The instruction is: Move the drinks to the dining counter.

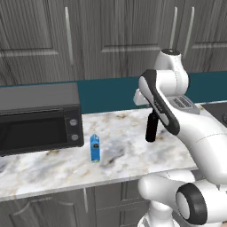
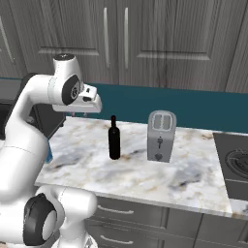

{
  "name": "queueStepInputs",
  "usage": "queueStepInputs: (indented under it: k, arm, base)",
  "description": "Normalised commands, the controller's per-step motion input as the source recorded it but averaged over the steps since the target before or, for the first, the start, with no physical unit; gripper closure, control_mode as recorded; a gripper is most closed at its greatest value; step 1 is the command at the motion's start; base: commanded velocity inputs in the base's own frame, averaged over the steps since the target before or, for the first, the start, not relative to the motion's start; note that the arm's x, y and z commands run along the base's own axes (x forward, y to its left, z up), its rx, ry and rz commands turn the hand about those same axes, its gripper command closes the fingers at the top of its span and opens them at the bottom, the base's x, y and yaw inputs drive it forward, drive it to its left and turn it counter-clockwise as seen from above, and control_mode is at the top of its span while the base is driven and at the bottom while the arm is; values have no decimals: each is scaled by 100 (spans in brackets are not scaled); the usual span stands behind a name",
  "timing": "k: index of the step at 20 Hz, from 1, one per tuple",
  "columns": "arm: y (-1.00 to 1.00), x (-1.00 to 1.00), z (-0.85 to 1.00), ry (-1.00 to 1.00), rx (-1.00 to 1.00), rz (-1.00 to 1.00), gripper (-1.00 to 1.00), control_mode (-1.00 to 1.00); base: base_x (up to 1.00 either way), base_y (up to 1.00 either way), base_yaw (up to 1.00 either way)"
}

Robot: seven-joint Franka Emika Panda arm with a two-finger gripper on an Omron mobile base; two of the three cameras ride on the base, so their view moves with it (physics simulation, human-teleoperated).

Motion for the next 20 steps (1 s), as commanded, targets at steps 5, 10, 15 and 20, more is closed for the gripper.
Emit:
queueStepInputs:
  k: [5, 10, 15, 20]
  arm:
    - [0, -11, -3, 0, 0, 0, -100, -100]
    - [-1, -31, -12, 0, 0, 0, -100, -100]
    - [-5, -30, -16, 0, 0, -1, -100, -100]
    - [-4, -20, -12, 0, 0, -2, -100, -100]
  base:
    - [0, 0, 0]
    - [0, 0, 0]
    - [0, 0, 0]
    - [0, 0, 0]
